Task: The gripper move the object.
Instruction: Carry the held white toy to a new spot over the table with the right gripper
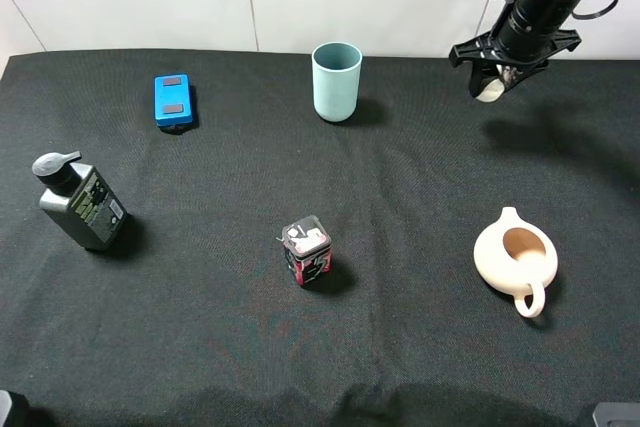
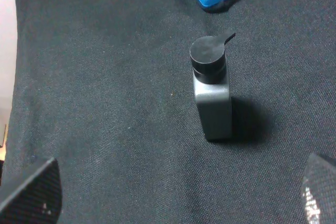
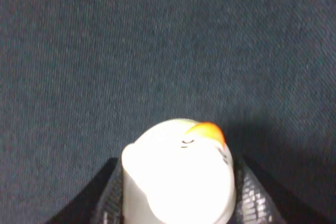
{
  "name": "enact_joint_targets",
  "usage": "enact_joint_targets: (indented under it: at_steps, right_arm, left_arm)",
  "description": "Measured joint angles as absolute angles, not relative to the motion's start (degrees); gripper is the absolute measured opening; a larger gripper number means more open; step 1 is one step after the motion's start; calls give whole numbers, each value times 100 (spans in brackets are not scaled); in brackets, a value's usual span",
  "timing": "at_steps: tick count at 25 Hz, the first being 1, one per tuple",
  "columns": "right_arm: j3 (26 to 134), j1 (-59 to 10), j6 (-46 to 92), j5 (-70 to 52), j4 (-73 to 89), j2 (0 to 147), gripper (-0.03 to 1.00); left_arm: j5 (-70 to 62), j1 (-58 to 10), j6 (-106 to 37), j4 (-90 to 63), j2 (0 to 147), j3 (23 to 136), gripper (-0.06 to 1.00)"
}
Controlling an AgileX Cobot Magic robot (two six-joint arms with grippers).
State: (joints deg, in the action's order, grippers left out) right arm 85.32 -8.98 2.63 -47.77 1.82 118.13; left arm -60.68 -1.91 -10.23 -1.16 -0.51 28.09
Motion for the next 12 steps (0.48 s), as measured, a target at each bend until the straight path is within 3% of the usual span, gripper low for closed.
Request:
enact_joint_targets:
  at_steps: [12]
  right_arm:
    - [8532,-898,263,-5502,183,11417,32]
  left_arm:
    - [-6068,-191,-1023,-116,-51,2809,97]
